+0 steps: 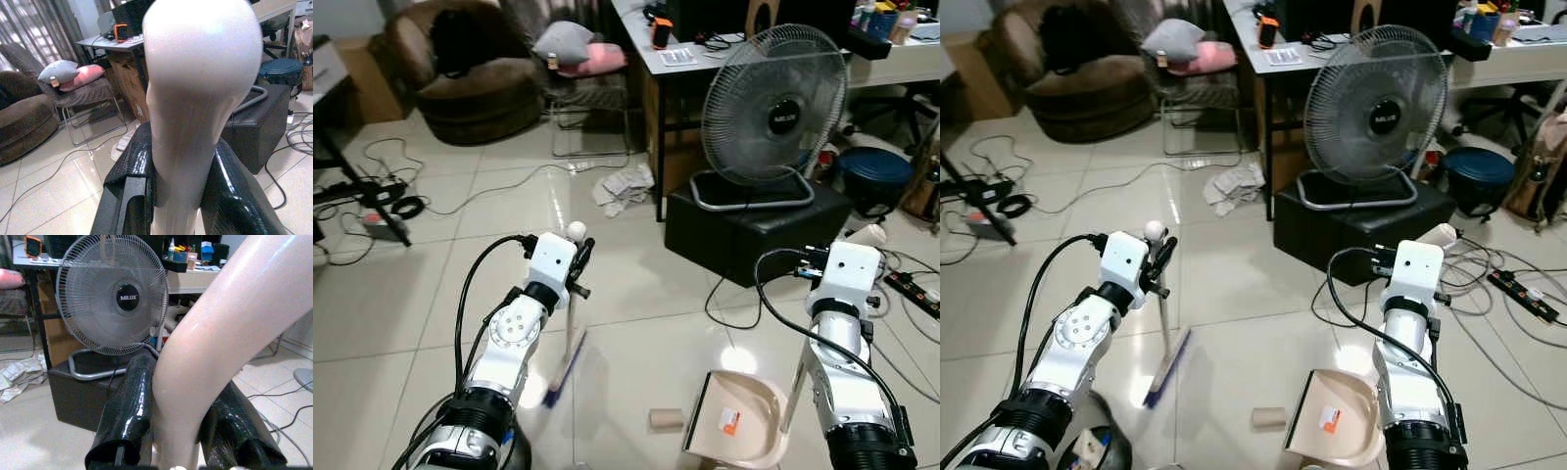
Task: Sweep floor
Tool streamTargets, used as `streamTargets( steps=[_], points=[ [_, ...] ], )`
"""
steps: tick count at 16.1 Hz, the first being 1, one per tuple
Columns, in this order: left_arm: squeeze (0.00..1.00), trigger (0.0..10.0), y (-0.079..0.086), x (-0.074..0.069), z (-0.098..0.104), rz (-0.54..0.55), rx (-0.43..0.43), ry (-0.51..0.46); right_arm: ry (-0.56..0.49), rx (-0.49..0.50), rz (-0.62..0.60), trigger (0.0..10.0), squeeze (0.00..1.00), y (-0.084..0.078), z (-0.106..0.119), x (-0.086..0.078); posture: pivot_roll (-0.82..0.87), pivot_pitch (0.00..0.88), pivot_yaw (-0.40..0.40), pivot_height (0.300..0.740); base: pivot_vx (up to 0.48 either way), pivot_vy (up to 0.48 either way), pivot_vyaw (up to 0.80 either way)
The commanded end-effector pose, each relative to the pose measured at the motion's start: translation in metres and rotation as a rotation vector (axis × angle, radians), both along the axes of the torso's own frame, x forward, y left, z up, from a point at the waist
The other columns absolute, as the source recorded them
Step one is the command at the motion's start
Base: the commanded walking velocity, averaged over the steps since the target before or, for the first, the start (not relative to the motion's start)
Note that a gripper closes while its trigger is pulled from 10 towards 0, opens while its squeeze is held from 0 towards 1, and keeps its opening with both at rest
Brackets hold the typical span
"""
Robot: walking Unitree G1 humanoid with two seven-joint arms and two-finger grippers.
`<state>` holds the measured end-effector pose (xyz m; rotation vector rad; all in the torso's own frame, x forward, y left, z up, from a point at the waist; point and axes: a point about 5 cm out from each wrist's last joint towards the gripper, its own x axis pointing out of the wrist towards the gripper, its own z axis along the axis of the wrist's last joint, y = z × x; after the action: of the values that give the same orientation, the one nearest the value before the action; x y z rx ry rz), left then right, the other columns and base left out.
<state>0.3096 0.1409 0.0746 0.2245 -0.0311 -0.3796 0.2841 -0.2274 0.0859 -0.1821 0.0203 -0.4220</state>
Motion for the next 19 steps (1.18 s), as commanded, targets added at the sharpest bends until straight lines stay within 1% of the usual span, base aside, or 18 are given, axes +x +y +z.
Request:
streamTargets(
  steps=[1, 8, 10, 11, 12, 15, 17, 19],
  points=[
    [0.0, 10.0, 0.0, 0.002, 0.005, -0.002, 0.005, -0.028, -0.048, -0.012, -0.002, 10.0, 0.0, -0.002, 0.01, 0.005, -0.04, 0.0, 0.076, 0.74, 0.0, 0.0, 0.0],
    [0.0, 10.0, -0.001, 0.002, 0.006, -0.014, 0.007, -0.029, -0.07, -0.056, 0.007, 10.0, 0.0, -0.005, 0.012, 0.004, -0.03, 0.008, 0.082, 0.74, 0.0, 0.0, 0.0],
    [0.0, 10.0, -0.003, 0.002, 0.005, -0.016, 0.006, -0.023, -0.064, -0.07, 0.099, 10.0, 0.0, -0.002, 0.011, 0.007, -0.03, 0.019, 0.087, 0.74, 0.0, 0.0, 0.0],
    [0.0, 10.0, -0.003, 0.003, 0.005, -0.016, 0.007, -0.02, -0.065, -0.077, 0.114, 10.0, 0.0, -0.002, 0.011, 0.008, -0.03, 0.021, 0.087, 0.74, 0.0, 0.0, 0.0],
    [0.0, 10.0, -0.004, 0.004, 0.005, -0.012, 0.003, -0.013, -0.075, -0.133, 0.163, 10.0, 0.0, 0.001, 0.01, 0.013, -0.01, 0.031, 0.089, 0.74, 0.0, 0.0, 0.0],
    [0.0, 10.0, -0.003, 0.005, 0.005, -0.011, 0.013, -0.014, -0.029, -0.219, 0.264, 10.0, 0.0, 0.011, 0.002, 0.024, 0.01, 0.06, 0.096, 0.74, 0.0, 0.0, 0.0],
    [0.0, 10.0, -0.002, 0.003, 0.006, -0.02, 0.018, -0.021, -0.013, -0.246, 0.286, 10.0, 0.0, 0.015, -0.001, 0.029, 0.03, 0.081, 0.1, 0.74, 0.0, 0.0, 0.0],
    [0.0, 10.0, 0.0, -0.001, 0.007, -0.027, 0.025, -0.028, -0.036, -0.252, 0.308, 10.0, 0.0, 0.021, -0.003, 0.035, 0.05, 0.113, 0.109, 0.74, 0.0, 0.0, 0.0]
  ],
)
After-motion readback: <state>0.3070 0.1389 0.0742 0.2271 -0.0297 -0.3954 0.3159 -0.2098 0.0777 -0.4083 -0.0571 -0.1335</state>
